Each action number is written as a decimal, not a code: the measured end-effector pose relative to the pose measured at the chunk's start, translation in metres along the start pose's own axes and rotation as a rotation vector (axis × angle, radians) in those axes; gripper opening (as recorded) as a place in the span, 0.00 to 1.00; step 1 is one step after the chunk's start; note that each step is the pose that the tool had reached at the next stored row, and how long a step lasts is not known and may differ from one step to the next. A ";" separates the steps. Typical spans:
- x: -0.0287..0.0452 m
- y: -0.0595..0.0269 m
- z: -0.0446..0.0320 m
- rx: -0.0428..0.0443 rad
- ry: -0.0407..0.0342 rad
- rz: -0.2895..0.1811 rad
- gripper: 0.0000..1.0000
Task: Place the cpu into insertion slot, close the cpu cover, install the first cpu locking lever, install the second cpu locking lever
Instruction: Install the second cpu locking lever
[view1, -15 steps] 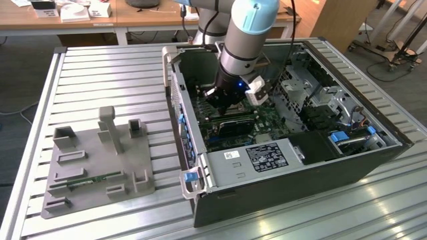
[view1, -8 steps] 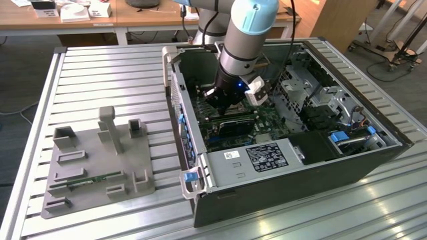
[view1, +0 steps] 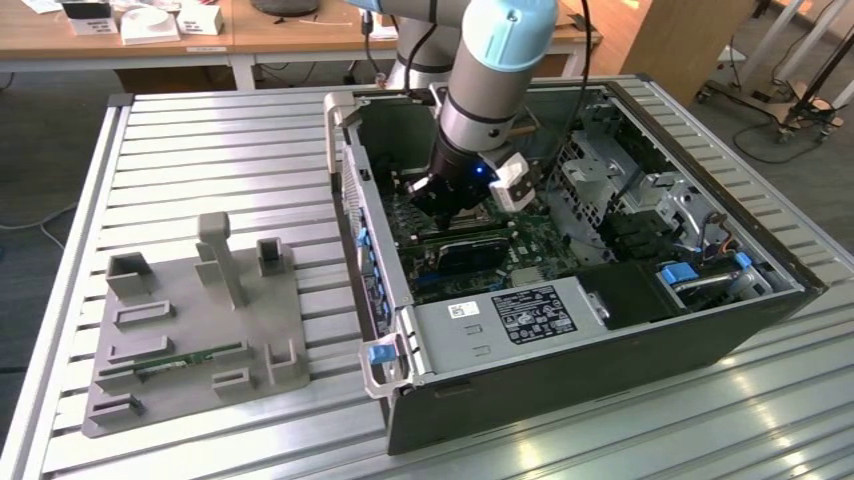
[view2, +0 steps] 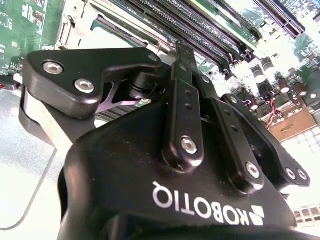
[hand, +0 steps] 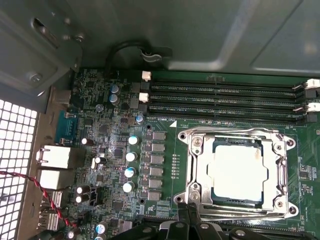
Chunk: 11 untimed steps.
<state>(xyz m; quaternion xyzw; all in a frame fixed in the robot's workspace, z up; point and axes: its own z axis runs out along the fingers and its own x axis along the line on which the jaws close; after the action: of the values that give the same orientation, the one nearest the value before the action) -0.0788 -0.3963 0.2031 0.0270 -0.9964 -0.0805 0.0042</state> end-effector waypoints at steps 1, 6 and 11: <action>0.0000 0.0000 0.0002 -0.0024 -0.0001 0.000 0.10; 0.0000 0.0000 0.0008 -0.0111 -0.0006 0.000 0.10; 0.0018 0.0000 0.0012 -0.0130 -0.0008 0.000 0.10</action>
<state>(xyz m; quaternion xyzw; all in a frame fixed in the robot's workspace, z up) -0.0806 -0.3962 0.2019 0.0270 -0.9958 -0.0870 0.0040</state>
